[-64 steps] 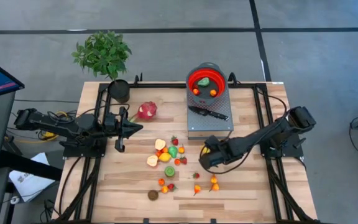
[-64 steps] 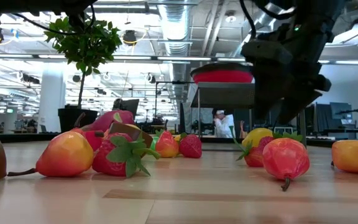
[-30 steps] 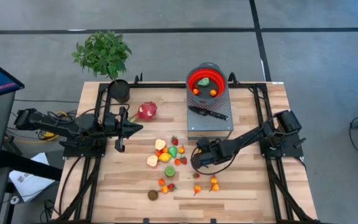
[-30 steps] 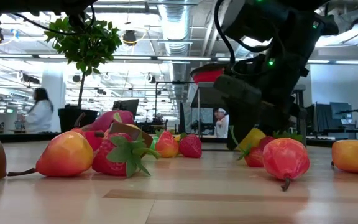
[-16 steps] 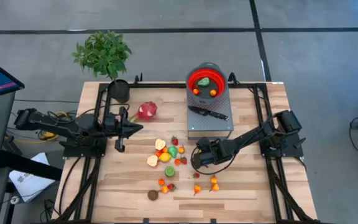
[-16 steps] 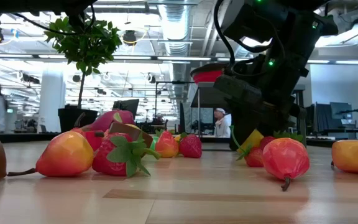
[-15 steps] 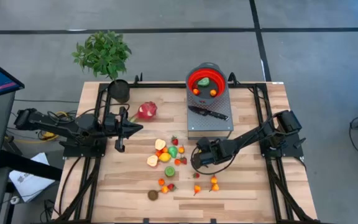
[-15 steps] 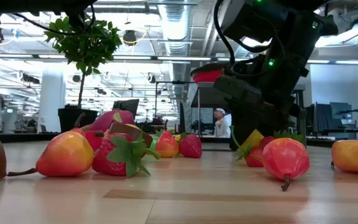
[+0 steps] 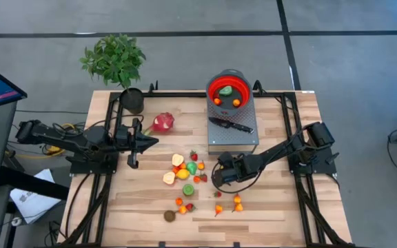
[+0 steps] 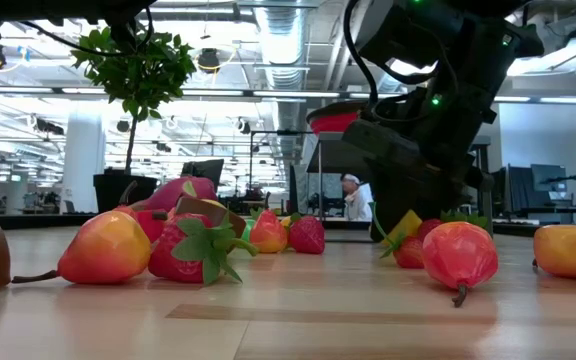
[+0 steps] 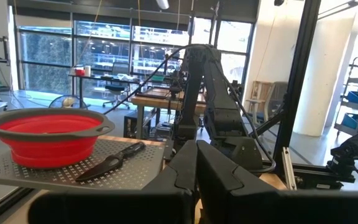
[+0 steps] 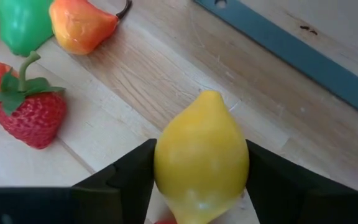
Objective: Pick & Place Fruit
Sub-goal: Put the lemon into the red colander on the shelf
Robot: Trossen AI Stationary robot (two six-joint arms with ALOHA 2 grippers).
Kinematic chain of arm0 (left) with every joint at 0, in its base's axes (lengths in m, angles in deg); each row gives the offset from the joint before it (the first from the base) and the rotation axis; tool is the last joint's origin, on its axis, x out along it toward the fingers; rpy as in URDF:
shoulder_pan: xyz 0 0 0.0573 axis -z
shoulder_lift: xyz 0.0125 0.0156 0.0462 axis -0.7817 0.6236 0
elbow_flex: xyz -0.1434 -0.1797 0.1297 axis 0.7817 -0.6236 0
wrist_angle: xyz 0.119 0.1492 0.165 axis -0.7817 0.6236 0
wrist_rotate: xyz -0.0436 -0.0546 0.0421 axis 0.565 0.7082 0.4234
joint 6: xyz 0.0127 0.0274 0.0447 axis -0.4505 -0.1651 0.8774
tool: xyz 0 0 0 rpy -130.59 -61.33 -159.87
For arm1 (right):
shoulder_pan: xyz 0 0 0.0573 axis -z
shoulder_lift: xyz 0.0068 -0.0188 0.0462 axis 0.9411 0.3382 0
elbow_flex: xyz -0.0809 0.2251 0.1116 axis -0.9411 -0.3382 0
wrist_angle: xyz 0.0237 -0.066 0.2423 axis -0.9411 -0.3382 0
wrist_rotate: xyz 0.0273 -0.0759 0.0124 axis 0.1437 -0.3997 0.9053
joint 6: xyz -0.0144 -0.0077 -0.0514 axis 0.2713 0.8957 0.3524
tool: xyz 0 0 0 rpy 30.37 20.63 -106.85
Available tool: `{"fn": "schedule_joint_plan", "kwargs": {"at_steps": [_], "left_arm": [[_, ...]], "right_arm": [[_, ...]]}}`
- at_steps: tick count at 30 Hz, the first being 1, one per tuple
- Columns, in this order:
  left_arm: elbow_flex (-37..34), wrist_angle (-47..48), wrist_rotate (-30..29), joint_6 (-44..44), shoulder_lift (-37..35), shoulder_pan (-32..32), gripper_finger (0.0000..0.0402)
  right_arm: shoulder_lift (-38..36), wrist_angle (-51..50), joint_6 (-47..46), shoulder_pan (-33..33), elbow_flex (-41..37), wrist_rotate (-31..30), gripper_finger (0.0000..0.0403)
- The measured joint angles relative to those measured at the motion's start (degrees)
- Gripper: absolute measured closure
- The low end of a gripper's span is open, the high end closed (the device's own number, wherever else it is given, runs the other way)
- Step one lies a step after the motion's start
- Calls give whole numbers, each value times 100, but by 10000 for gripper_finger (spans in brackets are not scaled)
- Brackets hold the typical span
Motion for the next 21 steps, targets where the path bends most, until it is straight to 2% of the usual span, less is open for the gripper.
{"fn": "schedule_joint_plan", "kwargs": {"at_steps": [4,11,15,21], "left_arm": [[0,0,0,0,0,1,399],[0,0,0,0,-1,0,399],[0,0,0,0,0,0,399],[0,0,0,0,0,0,399]], "right_arm": [[0,17,-40,0,0,0,171],[0,26,63,-11,0,-4,209],[-2,28,65,-11,0,-4,209],[-2,22,17,-11,0,0,184]]}}
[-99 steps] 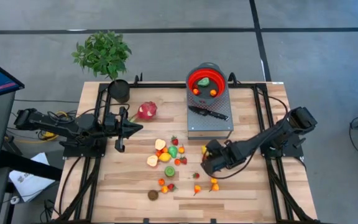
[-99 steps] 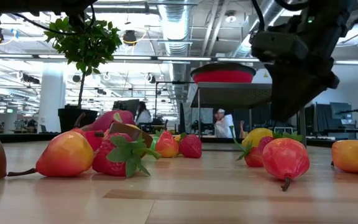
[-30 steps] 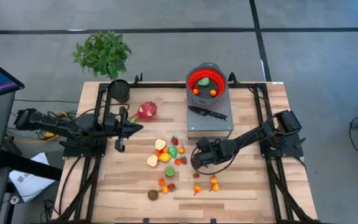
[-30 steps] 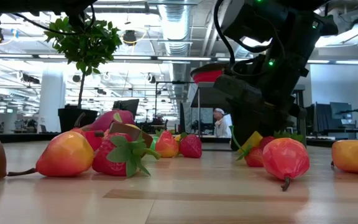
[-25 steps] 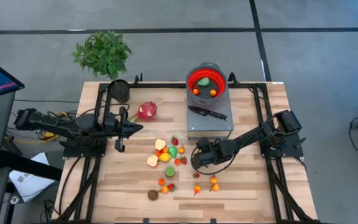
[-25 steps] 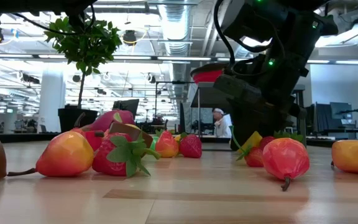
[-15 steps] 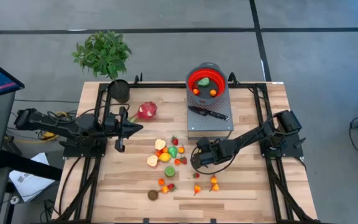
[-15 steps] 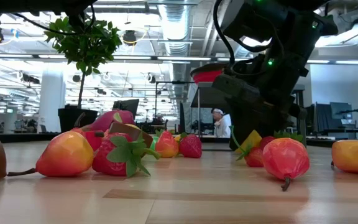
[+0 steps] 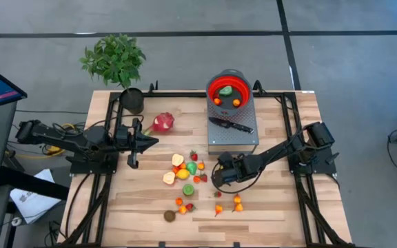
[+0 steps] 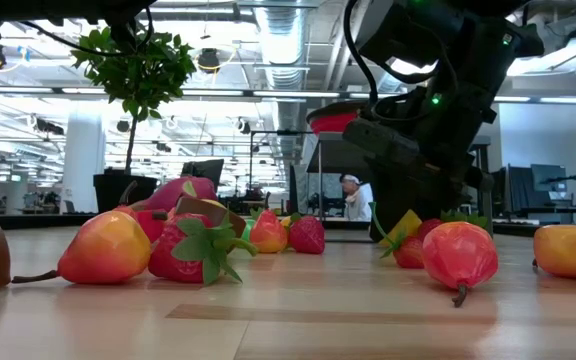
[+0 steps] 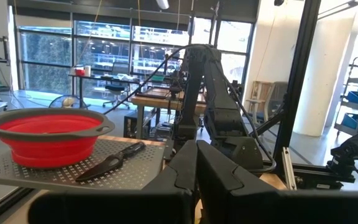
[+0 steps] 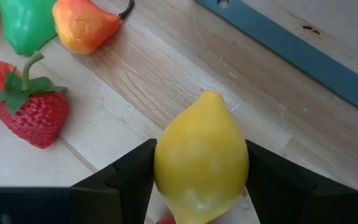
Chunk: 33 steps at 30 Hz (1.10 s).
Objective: Pick & Place Fruit
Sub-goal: Put the lemon into the red colander on the shelf
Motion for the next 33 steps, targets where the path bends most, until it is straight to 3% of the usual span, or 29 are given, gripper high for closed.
{"fn": "schedule_joint_plan", "kwargs": {"at_steps": [8,15,21,33], "left_arm": [[0,0,0,0,-1,0,399],[0,0,0,-2,0,2,399],[0,0,0,-1,0,1,399],[0,0,1,-1,0,2,399]], "right_arm": [[0,4,55,0,0,-3,206],[1,0,52,0,0,0,121],[0,0,52,0,0,-2,89],[0,0,52,0,0,-42,110]]}}
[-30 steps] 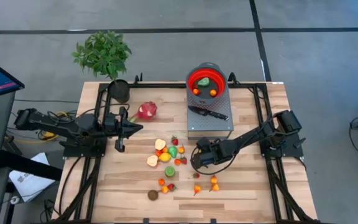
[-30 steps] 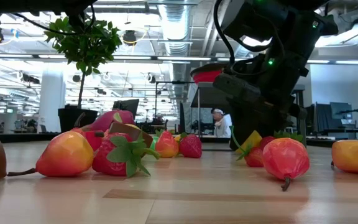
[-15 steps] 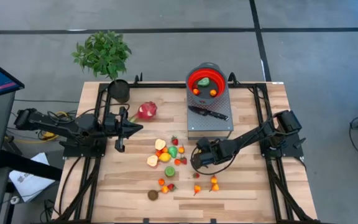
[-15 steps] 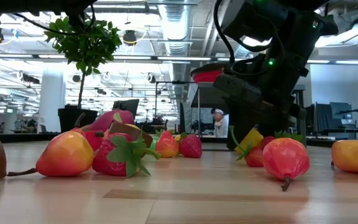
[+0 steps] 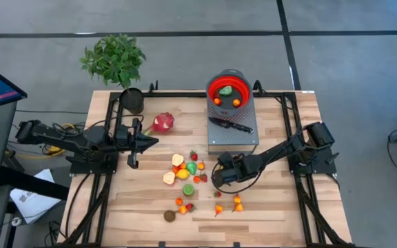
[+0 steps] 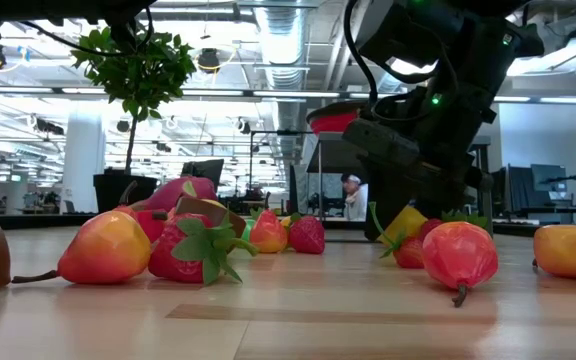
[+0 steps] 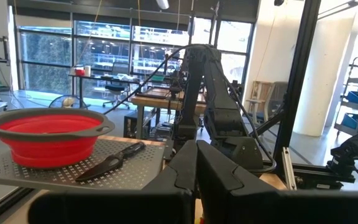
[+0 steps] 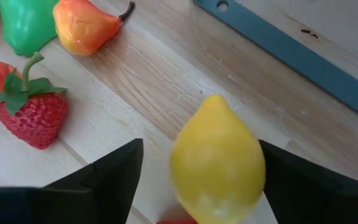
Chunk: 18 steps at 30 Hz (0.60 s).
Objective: Pick & Place Fruit
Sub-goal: Put the lemon into the red colander on the shelf
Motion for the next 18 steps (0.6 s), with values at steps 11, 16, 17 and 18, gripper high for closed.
{"fn": "schedule_joint_plan", "kwargs": {"at_steps": [11,16,17,18], "left_arm": [[0,0,0,-1,0,-1,399],[0,0,-1,1,-1,0,399],[0,0,1,0,0,0,399],[0,0,-1,-2,0,-2,399]], "right_arm": [[0,0,0,0,0,-2,122],[0,0,0,0,0,-2,122],[2,-1,0,0,0,-2,122],[1,0,0,0,0,-2,122]]}}
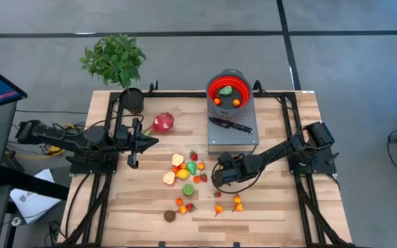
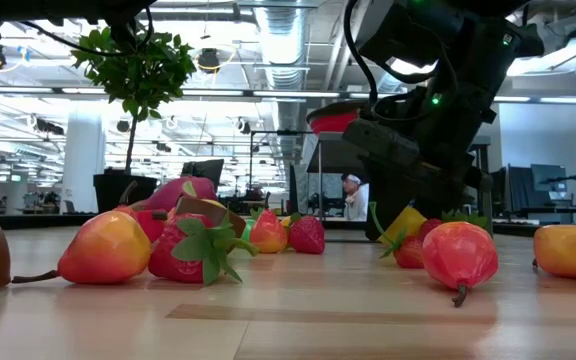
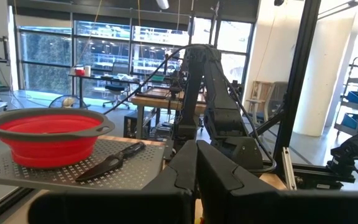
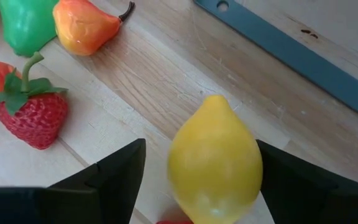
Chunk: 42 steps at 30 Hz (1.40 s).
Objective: Pick & Place Fruit
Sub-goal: Put the lemon into the red colander on the shelf
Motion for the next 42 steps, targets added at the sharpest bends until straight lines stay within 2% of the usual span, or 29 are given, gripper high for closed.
{"fn": "schedule_joint_plan", "kwargs": {"at_steps": [20,32,42], "left_arm": [[0,0,0,2,0,1,399],[0,0,1,0,0,1,399],[0,0,0,0,0,2,399]], "right_arm": [[-1,0,-52,0,0,-2,125],[-1,-2,-52,0,0,-50,206],[-56,127,-7,-76,0,-139,205]]}}
